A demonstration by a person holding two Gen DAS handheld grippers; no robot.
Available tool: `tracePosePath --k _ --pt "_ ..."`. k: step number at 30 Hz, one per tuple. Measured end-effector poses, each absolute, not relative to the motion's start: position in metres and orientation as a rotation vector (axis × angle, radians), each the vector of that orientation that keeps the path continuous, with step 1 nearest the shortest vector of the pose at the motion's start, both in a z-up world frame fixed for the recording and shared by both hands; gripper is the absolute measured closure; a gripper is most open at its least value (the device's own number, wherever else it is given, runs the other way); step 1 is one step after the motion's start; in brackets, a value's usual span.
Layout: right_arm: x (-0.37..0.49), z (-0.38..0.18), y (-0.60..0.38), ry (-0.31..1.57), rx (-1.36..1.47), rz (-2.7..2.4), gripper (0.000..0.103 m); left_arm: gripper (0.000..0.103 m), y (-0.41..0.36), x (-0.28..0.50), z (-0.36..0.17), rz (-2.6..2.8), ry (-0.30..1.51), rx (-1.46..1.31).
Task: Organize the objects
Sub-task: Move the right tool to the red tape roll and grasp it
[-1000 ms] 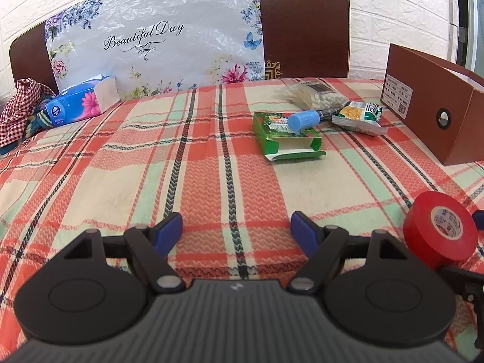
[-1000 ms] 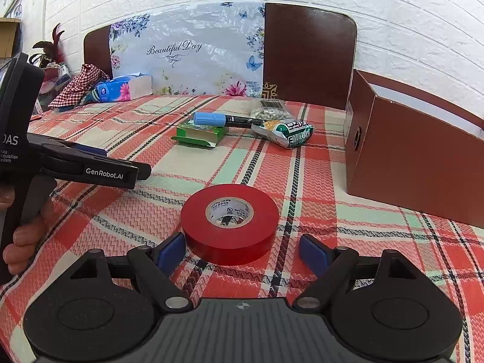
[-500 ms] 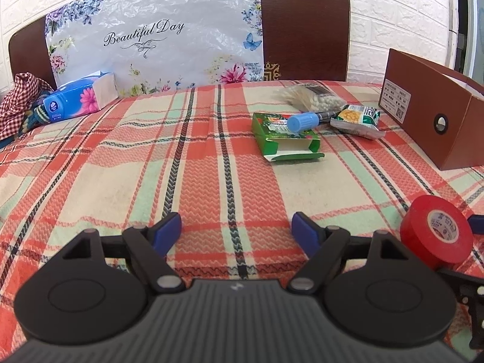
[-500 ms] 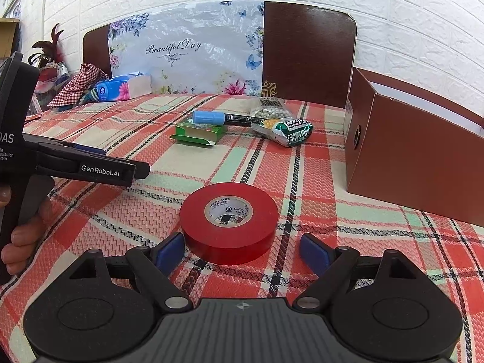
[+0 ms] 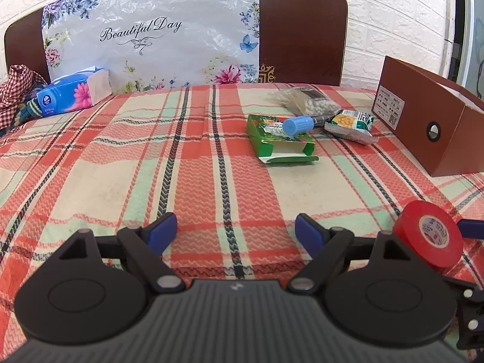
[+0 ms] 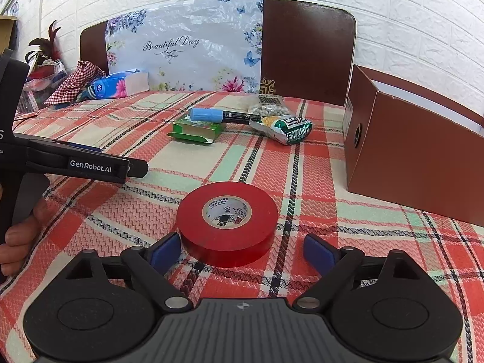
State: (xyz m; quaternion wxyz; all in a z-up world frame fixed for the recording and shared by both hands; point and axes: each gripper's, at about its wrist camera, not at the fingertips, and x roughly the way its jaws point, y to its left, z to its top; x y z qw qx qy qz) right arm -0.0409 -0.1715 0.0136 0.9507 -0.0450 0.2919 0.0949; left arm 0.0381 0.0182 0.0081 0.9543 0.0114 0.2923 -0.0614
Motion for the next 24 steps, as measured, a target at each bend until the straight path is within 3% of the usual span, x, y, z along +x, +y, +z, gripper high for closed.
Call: tracePosePath --k 7,16,24 --pt "-0.038 0.013 -0.172 0.599 -0.079 0.204 0.012 0.02 0.014 0.032 0.036 -0.29 0.706 -0.192" --pt "-0.035 0.013 -0.173 0.604 -0.065 0.219 0.01 0.035 -0.022 0.047 0.035 -0.391 0.896 -0.232" --pt "-0.03 0.014 -0.171 0.606 -0.068 0.244 0.013 0.039 -0.052 0.043 0.036 -0.437 0.907 -0.134"
